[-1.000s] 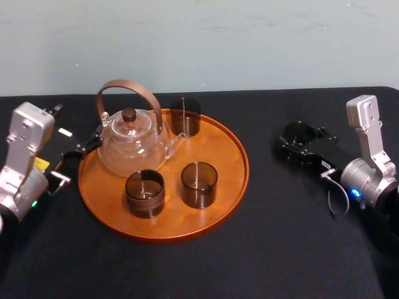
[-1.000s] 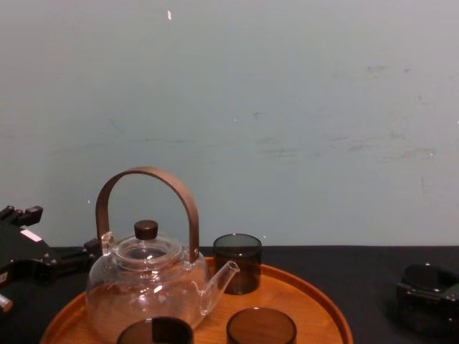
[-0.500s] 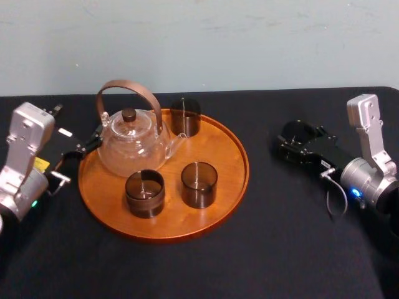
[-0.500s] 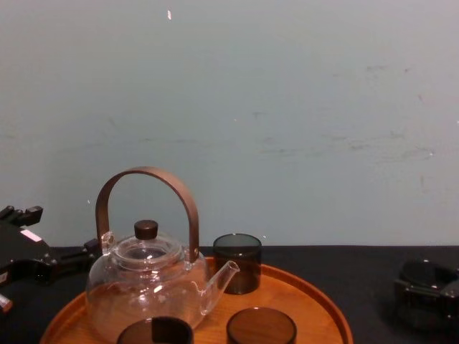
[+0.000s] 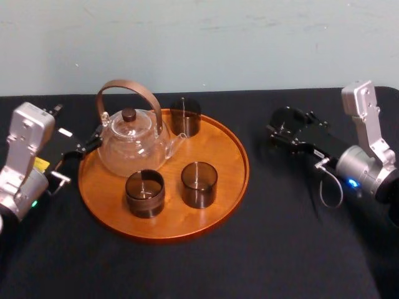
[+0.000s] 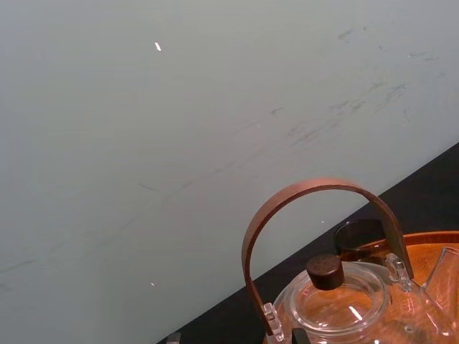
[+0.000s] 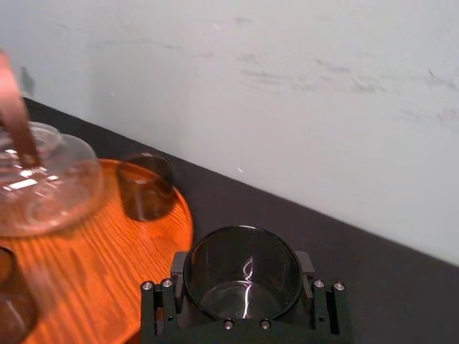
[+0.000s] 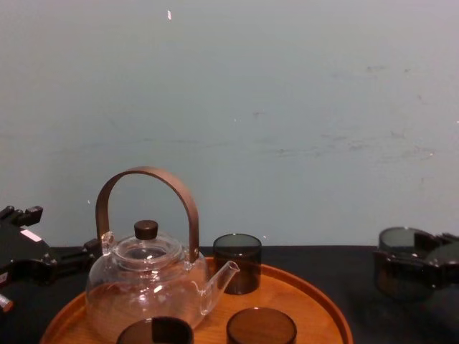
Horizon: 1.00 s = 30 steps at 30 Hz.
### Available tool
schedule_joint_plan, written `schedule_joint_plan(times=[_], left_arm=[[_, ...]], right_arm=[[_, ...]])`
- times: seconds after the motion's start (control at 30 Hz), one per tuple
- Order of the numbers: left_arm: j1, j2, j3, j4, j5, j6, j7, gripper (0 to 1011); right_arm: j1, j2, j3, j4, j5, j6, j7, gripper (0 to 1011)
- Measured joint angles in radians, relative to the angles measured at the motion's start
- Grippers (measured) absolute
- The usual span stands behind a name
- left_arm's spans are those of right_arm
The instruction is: Pick up the glass from the table and place it on the tray.
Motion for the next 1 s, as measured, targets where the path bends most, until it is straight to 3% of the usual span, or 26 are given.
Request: schedule_joint_plan(times=[0.2, 0.5, 1.0], left_arm=[[0.000, 0.000, 0.000, 0.000, 0.000, 0.000, 0.000, 1001], [0.000, 0.000, 0.000, 0.000, 0.000, 0.000, 0.000, 1001], [0.000, 0.000, 0.000, 0.000, 0.000, 0.000, 0.000, 1001]], right_arm=[[-0.003, 0.007, -0.027, -0.063, 0.001, 0.021, 0.010, 905], [0.020, 0.000, -0.074, -0.084, 0.003, 0.039, 0.028, 905], [0.092, -0.043, -0.140, 0.012, 0.005, 0.002, 0.056, 905]])
